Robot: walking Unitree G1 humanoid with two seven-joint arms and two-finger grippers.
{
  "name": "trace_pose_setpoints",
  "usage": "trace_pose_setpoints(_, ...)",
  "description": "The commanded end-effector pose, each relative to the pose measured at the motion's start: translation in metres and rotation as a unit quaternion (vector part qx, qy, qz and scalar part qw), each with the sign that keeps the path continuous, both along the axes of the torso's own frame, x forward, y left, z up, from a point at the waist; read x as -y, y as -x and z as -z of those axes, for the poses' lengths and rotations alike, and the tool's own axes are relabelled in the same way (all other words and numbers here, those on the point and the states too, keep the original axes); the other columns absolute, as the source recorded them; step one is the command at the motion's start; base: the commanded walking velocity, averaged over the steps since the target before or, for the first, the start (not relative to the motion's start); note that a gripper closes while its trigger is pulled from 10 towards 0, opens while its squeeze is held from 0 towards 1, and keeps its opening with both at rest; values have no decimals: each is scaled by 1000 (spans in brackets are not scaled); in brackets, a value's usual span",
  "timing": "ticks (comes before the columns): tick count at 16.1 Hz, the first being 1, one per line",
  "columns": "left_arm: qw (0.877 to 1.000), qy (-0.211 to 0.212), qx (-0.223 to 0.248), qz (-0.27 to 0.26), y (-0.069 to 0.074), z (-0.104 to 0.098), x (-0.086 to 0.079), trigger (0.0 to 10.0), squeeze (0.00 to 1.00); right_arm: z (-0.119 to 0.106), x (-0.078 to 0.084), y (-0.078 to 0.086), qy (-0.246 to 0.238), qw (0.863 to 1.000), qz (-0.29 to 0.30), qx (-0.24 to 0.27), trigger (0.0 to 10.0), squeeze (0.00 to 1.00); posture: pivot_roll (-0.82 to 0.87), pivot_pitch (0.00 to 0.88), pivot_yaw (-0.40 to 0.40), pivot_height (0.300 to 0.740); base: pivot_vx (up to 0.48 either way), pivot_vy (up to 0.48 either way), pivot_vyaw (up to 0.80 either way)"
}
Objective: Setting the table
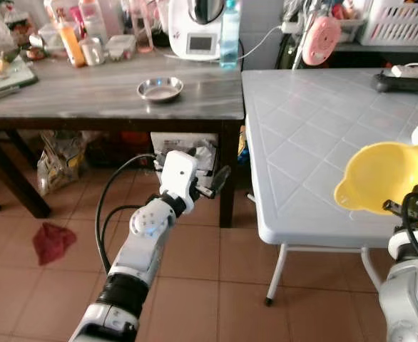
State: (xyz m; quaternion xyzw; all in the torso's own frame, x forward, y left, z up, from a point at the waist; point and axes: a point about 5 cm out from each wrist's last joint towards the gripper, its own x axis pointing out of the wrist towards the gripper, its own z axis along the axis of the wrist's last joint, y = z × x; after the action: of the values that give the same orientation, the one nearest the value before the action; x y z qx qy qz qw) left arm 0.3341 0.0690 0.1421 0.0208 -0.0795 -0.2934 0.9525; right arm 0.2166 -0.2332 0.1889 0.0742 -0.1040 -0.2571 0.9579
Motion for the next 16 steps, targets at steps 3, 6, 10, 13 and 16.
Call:
trace_pose_setpoints(3, 1000, -6, 2, 1, 1, 1, -2, 10000, 0, -1, -3, 0, -1, 1000, -3, 3, 10000, 0, -80, 95, 53, 740, 0, 416, 0)
trace_pose_setpoints(6, 1000, -6, 2, 1, 1, 1, -2, 10000, 0, -1, -3, 0, -1, 1000, -3, 3, 10000, 0, -80, 95, 53, 740, 0, 420, 0)
trace_pose_setpoints(10, 1000, -6, 2, 1, 1, 1, -2, 10000, 0, -1, -3, 0, -1, 1000, -3, 3, 10000, 0, -80, 95, 53, 740, 0, 420, 0)
trace_pose_setpoints(13, 1000, -6, 2, 1, 1, 1, -2, 10000, 0, -1, -3, 0, -1, 1000, -3, 3, 10000, 0, -80, 95, 53, 740, 0, 420, 0)
trace_pose_setpoints(16, 1000, -6, 2, 1, 1, 1, -2, 10000, 0, -1, -3, 0, -1, 1000, -3, 3, 10000, 0, -80, 95, 53, 740, 0, 420, 0)
